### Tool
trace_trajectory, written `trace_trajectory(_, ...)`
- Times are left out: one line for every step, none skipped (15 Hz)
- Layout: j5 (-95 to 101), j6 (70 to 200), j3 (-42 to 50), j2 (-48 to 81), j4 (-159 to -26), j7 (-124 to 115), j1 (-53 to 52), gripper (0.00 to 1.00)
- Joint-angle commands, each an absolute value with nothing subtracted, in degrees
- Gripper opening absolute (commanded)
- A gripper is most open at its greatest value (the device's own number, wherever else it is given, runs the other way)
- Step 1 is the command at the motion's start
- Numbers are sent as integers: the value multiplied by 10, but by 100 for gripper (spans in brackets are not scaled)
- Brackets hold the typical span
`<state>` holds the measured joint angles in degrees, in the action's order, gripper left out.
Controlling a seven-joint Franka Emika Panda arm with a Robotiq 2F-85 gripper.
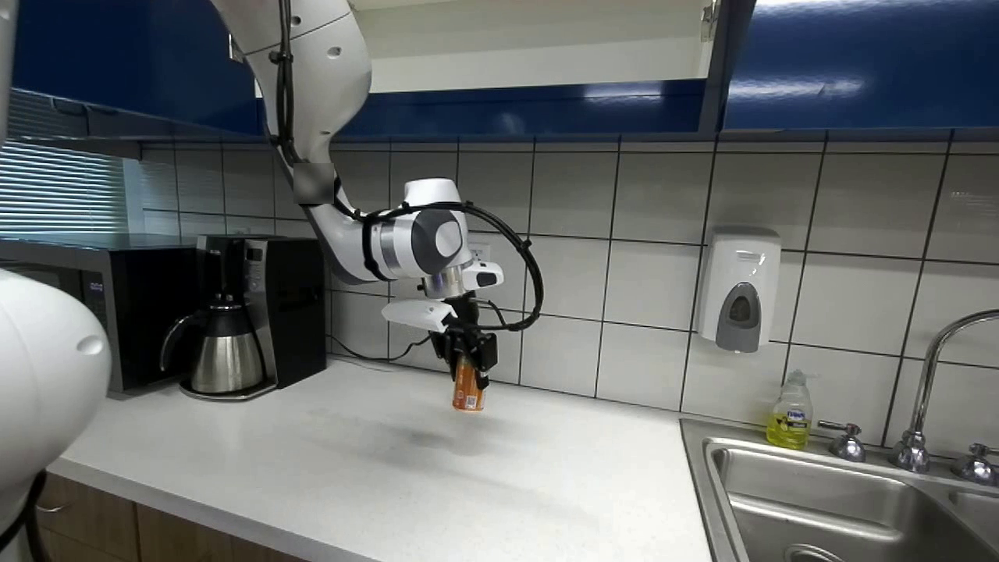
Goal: Put the can in the cabinet
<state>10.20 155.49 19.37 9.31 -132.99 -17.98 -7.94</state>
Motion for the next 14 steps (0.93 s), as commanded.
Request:
trace_trajectory(132,1519,157,4,-1372,-182,-40,38)
trace_trajectory(134,1513,149,-13,-1378,-182,-32,38)
trace_trajectory(136,1508,141,-29,-1383,-183,-25,38)
trace_trajectory(132,1497,131,-44,-1386,-177,-17,38)
trace_trajectory(134,1489,122,-59,-1390,-179,-10,38)
trace_trajectory(130,1482,112,-73,-1393,-176,-3,38)
trace_trajectory(127,1475,103,-88,-1395,-173,4,38)
trace_trajectory(120,1464,94,-100,-1395,-167,9,38)
trace_trajectory(116,1453,86,-115,-1395,-163,13,38)
trace_trajectory(113,1443,79,-126,-1394,-160,16,38)
trace_trajectory(111,1432,71,-139,-1391,-157,19,38)
trace_trajectory(108,1421,66,-151,-1388,-154,21,38)
trace_trajectory(104,1409,59,-163,-1384,-152,22,38)
trace_trajectory(102,1398,54,-173,-1379,-149,23,38)
